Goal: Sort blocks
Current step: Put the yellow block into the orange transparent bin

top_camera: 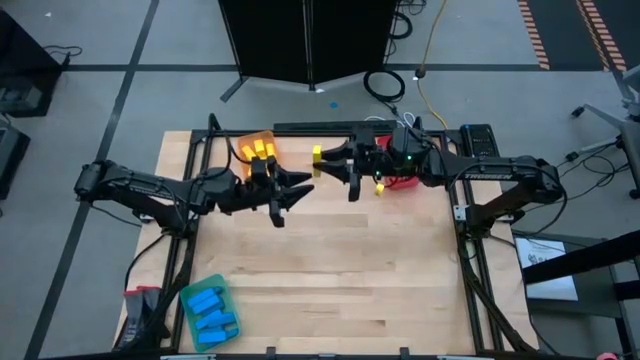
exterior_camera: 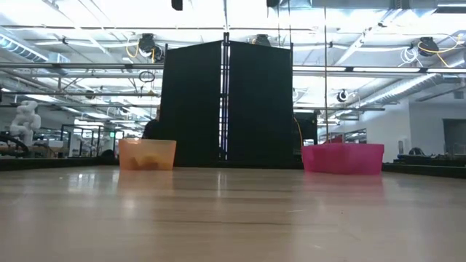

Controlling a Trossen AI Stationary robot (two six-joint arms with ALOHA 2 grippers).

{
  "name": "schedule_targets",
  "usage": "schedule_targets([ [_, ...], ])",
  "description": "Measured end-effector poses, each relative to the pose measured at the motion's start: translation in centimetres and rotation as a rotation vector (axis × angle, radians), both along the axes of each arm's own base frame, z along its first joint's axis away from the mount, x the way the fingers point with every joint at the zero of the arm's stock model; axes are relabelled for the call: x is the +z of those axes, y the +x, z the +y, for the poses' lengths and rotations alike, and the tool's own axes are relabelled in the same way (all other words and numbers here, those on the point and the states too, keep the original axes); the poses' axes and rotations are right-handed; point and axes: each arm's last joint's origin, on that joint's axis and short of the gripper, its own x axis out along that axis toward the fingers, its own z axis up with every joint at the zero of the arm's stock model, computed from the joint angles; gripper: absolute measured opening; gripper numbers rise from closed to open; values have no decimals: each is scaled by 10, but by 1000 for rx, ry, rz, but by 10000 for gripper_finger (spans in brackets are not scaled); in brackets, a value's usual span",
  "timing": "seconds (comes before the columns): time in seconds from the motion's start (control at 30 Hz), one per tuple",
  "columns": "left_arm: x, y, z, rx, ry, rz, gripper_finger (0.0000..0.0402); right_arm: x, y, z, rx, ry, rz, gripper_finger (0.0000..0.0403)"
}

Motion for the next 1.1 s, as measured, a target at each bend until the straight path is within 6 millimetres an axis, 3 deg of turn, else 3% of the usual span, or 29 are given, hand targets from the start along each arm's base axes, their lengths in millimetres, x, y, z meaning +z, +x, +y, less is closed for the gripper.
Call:
schedule_targets([
  [0.37,0,-1,5,203,10,15,162,-4,0,-4,-111,-19,48,84],
  [0.77,-11,8,7,275,23,58,162,-4,-1,-8,-283,-46,43,84],
  [1.1,-12,8,16,350,42,72,162,-9,5,-7,-303,-43,56,84],
])
